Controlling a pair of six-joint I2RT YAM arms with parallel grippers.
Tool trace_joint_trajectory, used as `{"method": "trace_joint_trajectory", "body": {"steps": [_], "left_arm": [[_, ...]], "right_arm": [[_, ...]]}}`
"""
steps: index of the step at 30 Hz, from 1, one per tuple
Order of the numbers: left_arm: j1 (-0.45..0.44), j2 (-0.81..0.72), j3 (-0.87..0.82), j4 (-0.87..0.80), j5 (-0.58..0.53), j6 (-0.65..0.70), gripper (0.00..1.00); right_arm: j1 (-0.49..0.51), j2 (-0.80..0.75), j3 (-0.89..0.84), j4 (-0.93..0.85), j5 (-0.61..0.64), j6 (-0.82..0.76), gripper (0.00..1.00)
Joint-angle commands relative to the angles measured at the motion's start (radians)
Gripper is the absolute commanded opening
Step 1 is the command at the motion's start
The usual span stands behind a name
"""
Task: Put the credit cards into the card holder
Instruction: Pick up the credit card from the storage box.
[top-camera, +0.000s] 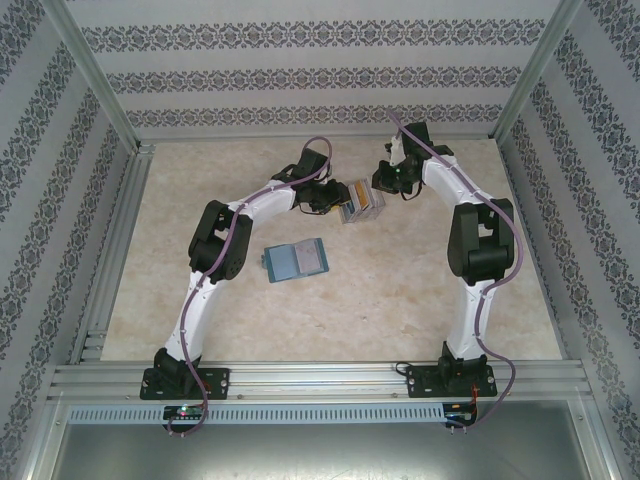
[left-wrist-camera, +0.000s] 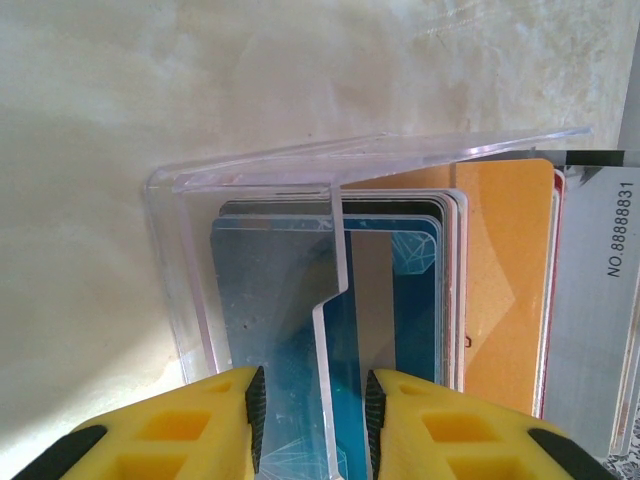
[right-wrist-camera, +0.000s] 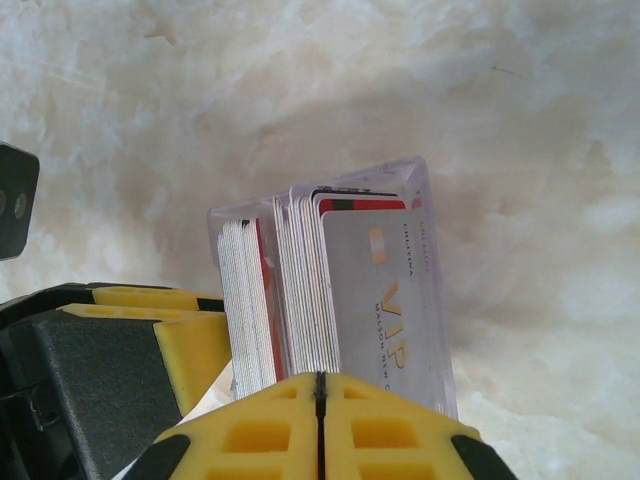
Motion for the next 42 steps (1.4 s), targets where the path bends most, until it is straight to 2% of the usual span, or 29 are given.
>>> {"method": "trace_joint_trajectory", "body": {"steps": [1,6,8,16,21,42], "left_arm": [[-0.03,0.003,-0.019,0.007,0.023,0.001,0.35],[-0.029,0.001,-0.024,0.007,0.024,0.003,0.35],[-0.029,-0.001,-0.024,0.007,0.023,0.003,0.35],[-0.029,0.004,-0.023,0.009,0.025,0.001,0.35],[-0.028,0.005,-0.024,0.007,0.026,0.001,0.35],[-0.03,0.012,-0.029,0.019,0.034,-0.009,0.35]], "right_arm": [[-0.013,-0.019,0.007,-0.021,0.027,-0.012,0.19],[-0.014,-0.011,0.01,-0.023,0.054,-0.019,0.26],[-0.013,-0.006,0.014,-0.025,0.07,-0.02,0.32],[0.014,0.067,0.064,-0.057,0.029,-0.023,0.43],[0.031,0.101,0.09,-0.062,0.012,-0.019,0.47],[0.043,0.023,0.067,-0.054,0.008,-0.013,0.41]]}}
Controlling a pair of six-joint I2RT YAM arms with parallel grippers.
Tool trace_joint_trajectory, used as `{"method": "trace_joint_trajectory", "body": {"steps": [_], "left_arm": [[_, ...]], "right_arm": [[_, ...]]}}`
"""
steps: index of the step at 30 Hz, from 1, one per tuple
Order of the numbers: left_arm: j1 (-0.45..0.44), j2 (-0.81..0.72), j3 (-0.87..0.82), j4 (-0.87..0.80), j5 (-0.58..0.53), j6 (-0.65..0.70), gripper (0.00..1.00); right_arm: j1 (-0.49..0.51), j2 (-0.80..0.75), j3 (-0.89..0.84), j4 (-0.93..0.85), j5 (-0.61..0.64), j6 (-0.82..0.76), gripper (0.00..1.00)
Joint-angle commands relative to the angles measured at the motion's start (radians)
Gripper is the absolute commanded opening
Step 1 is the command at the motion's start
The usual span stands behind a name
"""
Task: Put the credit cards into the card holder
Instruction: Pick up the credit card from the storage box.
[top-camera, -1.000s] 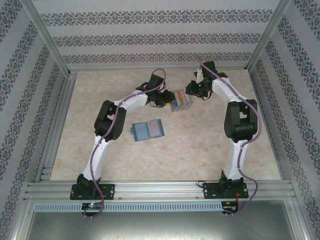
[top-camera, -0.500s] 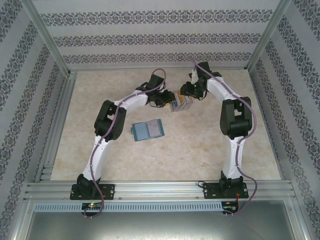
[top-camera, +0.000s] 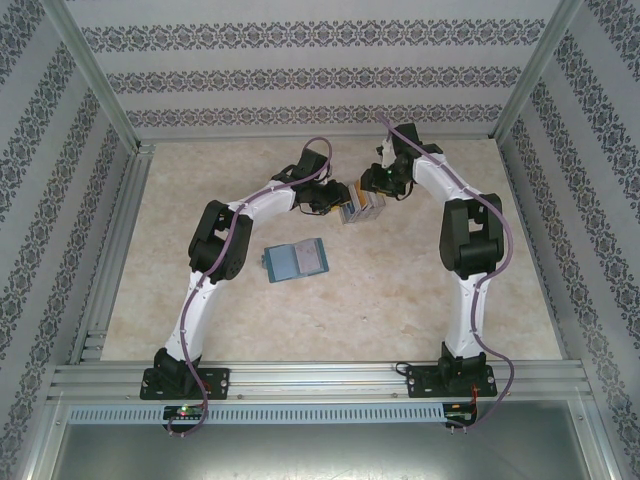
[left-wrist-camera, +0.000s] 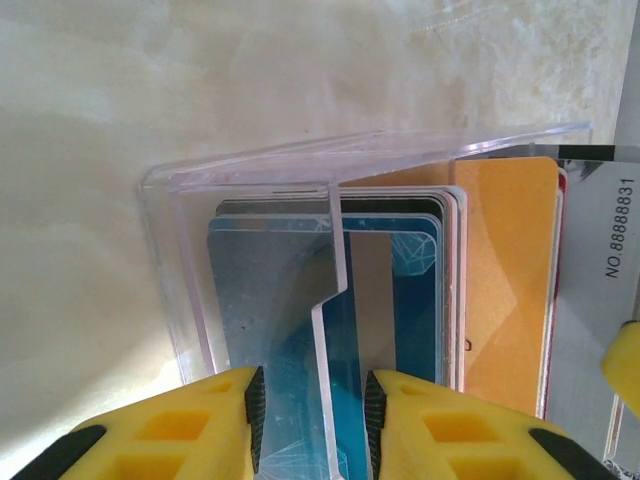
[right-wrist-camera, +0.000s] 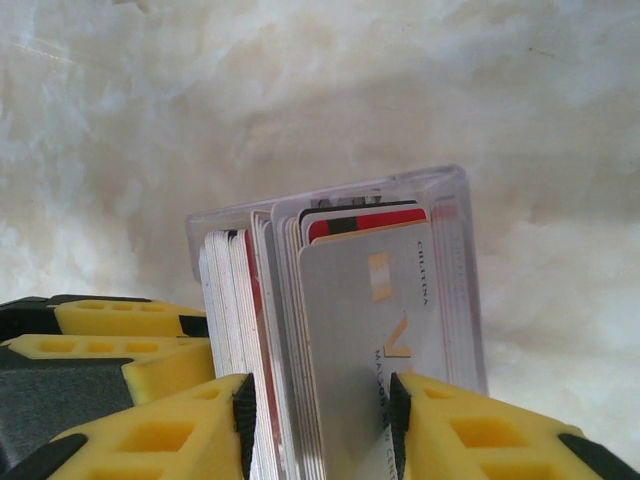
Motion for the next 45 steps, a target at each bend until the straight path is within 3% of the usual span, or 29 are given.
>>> {"method": "trace_joint_trajectory", "body": {"steps": [1,5,13,25,35,45], "left_arm": [[-0.03,0.011,-0.018,0.005,0.022,-0.01,0.35],[-0.032,0.011,-0.018,0.005,0.022,-0.011,0.35],[-0.031,0.012,-0.018,0.003,0.022,-0.01,0.35],[-0.033,-0.002,-0.023,0.005,0.024,-0.011,0.35],[-0.03,-0.153,-0.111,0.012,0.007,0.033,0.35],[-0.013,-0.337,-0.237,0.068,0.104,0.105,0.36]], "right_arm": [[0.006,-0.053,-0.007,-0.013,-0.019,-0.002,0.4],[0.004,-0.055,-0.01,-0.013,-0.018,-0.004,0.36],[-0.007,-0.074,-0.015,-0.02,-0.005,-0.006,0.21],[-0.04,-0.137,-0.033,-0.036,0.005,-0.022,0.09],[-0.05,-0.264,-0.101,-0.017,-0.008,-0.015,0.08],[-0.049,-0.439,-0.357,0.137,-0.189,0.077,0.08]]}}
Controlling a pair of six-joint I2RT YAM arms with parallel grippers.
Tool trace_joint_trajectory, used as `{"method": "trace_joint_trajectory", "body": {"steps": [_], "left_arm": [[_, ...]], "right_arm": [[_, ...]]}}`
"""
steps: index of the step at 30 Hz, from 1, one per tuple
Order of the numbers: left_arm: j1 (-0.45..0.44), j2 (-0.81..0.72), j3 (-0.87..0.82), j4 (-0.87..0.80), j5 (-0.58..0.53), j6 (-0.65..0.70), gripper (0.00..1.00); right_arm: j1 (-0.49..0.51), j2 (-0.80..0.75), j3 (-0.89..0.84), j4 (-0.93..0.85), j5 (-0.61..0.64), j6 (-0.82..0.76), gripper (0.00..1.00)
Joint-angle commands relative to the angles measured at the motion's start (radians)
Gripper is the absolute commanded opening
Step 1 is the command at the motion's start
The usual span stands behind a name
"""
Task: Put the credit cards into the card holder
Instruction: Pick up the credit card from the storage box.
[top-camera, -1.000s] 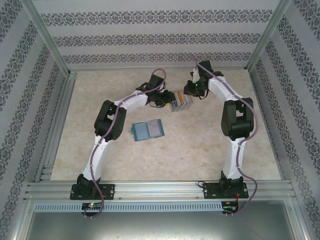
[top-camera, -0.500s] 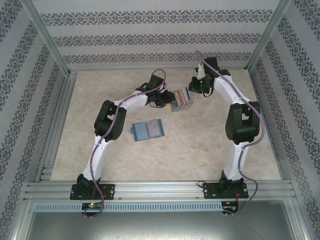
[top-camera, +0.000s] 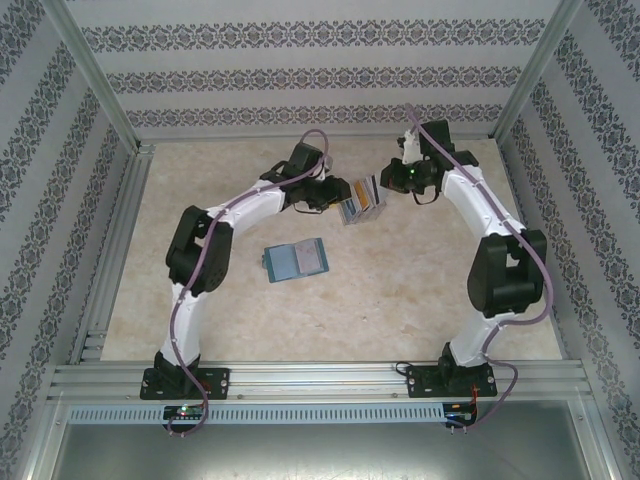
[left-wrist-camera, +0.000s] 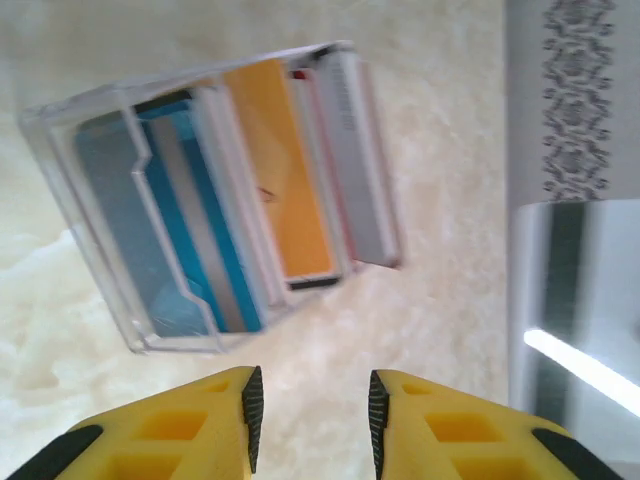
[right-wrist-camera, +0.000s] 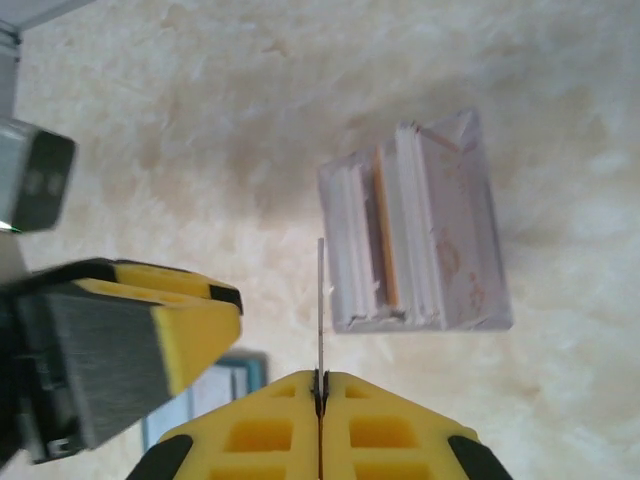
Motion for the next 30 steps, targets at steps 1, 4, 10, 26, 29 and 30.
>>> {"method": "trace_joint_trajectory", "body": {"steps": [1,4,10,26,29,30], "left_arm": [[0.007,-0.074,-0.052,0.058,0.073,0.037,0.37],[0.016,-0.116,-0.115,0.135,0.143,0.022,0.37],[0.032,-0.244,-0.289,0.269,0.233,0.027,0.37],[0.063,-0.272,-0.461,0.548,0.338,-0.146,0.38],[0.063,-0.273,-0.465,0.557,0.337,-0.155,0.38],[0.064,-0.276,-0.464,0.541,0.333,-0.146,0.38]], "right_arm": [[-0.004,-0.053,-0.086,0.089,-0.114,0.059,0.09],[-0.003,-0.084,-0.145,0.149,-0.199,0.095,0.09],[-0.003,-0.119,-0.253,0.289,-0.324,0.162,0.09],[0.041,-0.133,-0.439,0.72,-0.487,0.447,0.1],[0.048,-0.13,-0.45,0.769,-0.496,0.487,0.1],[0.05,-0.128,-0.451,0.78,-0.497,0.493,0.1]]}}
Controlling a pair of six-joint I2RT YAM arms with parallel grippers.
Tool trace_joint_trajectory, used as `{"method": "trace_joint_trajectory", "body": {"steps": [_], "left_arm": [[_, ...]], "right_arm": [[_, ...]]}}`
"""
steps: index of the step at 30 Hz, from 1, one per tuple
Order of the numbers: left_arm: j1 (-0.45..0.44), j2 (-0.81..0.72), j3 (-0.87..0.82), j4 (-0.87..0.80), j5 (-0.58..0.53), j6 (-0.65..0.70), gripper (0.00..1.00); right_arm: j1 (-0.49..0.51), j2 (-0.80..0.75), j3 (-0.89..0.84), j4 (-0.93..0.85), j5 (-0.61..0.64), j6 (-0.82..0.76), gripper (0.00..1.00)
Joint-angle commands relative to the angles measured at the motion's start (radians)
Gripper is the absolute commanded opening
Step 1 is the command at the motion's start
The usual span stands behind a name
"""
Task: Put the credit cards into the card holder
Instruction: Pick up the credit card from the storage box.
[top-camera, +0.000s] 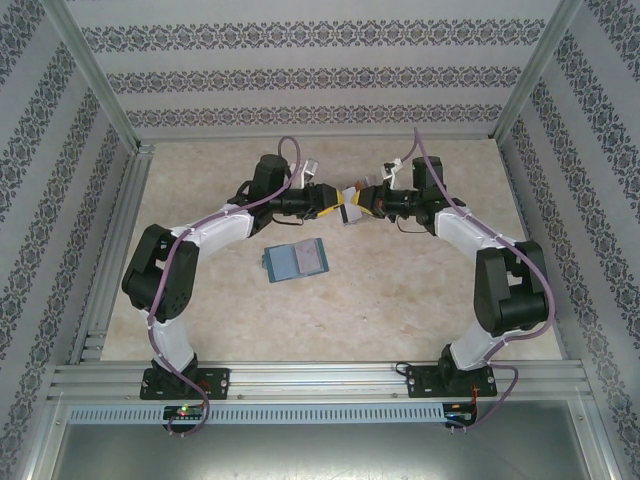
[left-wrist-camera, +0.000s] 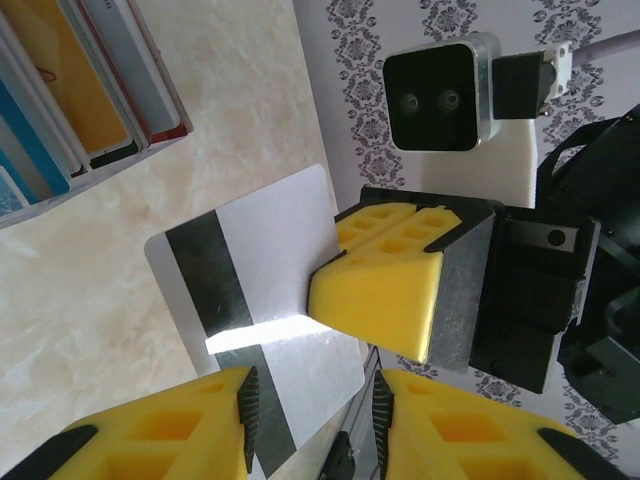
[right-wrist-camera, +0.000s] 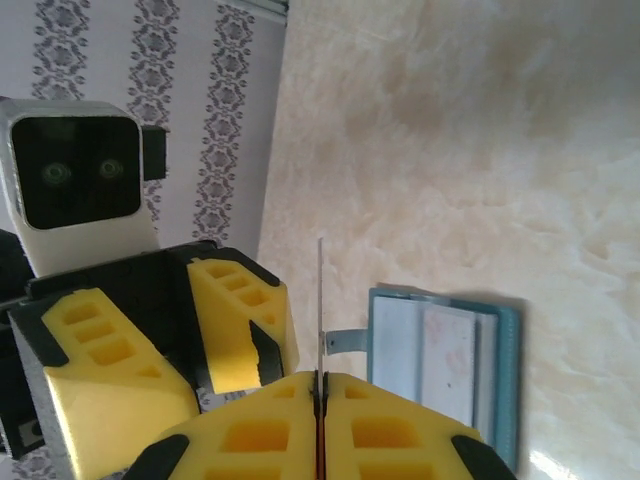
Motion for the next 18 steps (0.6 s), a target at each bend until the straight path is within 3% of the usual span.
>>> {"method": "trace_joint_trajectory", "body": {"steps": [1,7,18], "left_arm": [[0.01,0.006,0.0,0.028,0.01,0.0,0.37],[0.019,-0.037,-0.024,-0.036,-0.024,0.047,0.37],[0.02,-0.007,-0.025,0.096,0.014,-0.039,0.37]], "right_arm": [[0.011,-0.027,-0.015,0.122,-0.037,0.069,0.1],[0.001,-0.051,-0.014,0.127,-0.022,0.083,0.1],[0.041,-0.026,-0.005,0.142,-0.054,0.106,0.1]]}}
